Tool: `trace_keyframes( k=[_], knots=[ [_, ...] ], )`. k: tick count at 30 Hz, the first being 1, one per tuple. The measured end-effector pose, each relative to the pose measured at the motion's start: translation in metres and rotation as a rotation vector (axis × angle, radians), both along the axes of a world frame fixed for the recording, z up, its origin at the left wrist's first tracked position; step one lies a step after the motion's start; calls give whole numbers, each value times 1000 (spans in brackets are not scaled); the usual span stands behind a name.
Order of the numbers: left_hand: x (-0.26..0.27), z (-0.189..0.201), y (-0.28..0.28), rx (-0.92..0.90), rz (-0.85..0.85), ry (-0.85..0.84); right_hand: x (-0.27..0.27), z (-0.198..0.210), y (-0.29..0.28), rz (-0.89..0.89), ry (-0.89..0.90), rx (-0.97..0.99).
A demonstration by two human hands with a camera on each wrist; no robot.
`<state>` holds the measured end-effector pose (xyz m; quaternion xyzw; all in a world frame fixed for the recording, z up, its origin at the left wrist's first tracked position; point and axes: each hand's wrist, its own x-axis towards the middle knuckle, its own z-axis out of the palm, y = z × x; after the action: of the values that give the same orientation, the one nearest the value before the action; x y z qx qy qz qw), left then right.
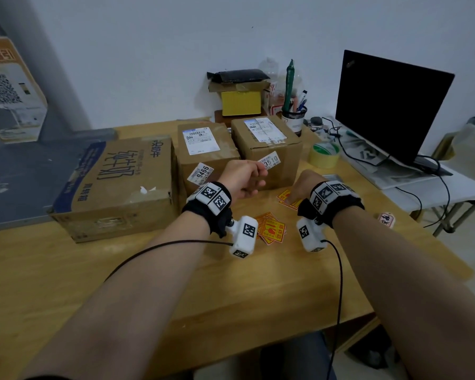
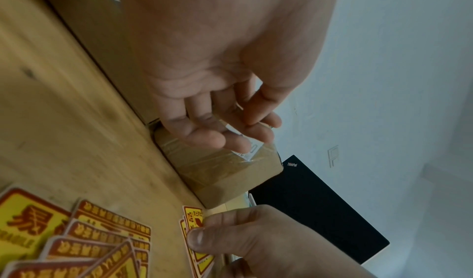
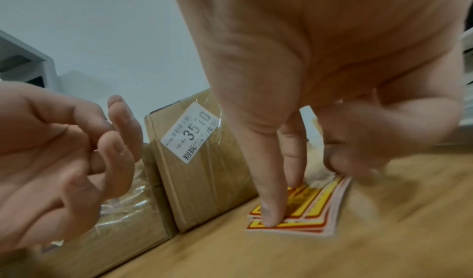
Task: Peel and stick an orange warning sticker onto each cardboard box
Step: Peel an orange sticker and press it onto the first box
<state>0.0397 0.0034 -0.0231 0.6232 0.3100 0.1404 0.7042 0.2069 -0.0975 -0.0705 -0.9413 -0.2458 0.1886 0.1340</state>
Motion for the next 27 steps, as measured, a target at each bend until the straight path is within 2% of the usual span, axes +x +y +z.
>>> trace_keyframes(
  k=[19,24,27],
  knots=[
    [-6,6,-4,24,-5,-6,-14,8,-11,31,-26,-6],
    [-8,8,-6,28,-11,-8,-20,12,-17,14,-10,37],
    [-10,10,-5,37,-14,-14,-21,21,-20,16,39,152]
  ],
)
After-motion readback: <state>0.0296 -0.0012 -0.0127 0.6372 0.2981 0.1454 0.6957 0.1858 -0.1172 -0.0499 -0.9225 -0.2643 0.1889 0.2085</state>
